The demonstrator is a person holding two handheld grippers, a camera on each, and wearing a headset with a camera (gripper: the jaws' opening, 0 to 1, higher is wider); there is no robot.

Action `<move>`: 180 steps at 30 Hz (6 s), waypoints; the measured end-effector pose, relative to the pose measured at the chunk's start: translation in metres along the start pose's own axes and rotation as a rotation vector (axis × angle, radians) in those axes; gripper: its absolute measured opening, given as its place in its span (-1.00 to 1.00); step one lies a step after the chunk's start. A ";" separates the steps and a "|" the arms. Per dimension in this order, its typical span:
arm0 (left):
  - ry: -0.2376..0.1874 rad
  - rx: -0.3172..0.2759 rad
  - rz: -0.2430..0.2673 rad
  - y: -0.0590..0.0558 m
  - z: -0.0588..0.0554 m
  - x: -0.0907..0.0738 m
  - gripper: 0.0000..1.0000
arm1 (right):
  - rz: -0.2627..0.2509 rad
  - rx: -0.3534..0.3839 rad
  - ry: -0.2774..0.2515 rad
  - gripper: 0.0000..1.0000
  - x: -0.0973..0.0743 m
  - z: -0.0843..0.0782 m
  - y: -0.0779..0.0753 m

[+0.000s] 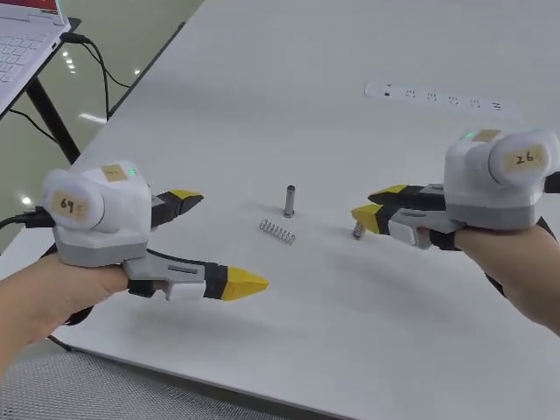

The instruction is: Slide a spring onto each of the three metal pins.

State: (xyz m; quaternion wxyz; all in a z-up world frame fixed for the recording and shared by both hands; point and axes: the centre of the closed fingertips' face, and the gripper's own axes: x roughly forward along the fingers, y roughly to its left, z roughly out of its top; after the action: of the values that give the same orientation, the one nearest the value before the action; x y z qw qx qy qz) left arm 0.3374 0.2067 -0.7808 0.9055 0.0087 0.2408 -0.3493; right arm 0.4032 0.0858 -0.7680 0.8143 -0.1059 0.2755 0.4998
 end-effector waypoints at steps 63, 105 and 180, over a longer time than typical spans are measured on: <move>0.013 0.015 -0.073 -0.001 -0.005 -0.008 0.96 | 0.078 -0.122 0.364 -0.72 0.109 -0.037 0.054; 0.020 0.082 -0.216 -0.047 0.011 0.026 0.74 | 0.232 -0.418 0.260 -0.85 0.014 -0.037 0.061; -0.032 0.158 -0.478 -0.104 0.025 0.043 -0.95 | 0.323 -0.556 0.199 -0.81 -0.021 -0.040 0.082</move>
State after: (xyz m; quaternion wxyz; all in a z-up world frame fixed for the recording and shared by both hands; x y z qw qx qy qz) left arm 0.3099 0.0966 -0.7616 0.7973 0.0166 0.1937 -0.5715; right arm 0.3104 0.0918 -0.7810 0.6336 -0.3272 0.2199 0.6657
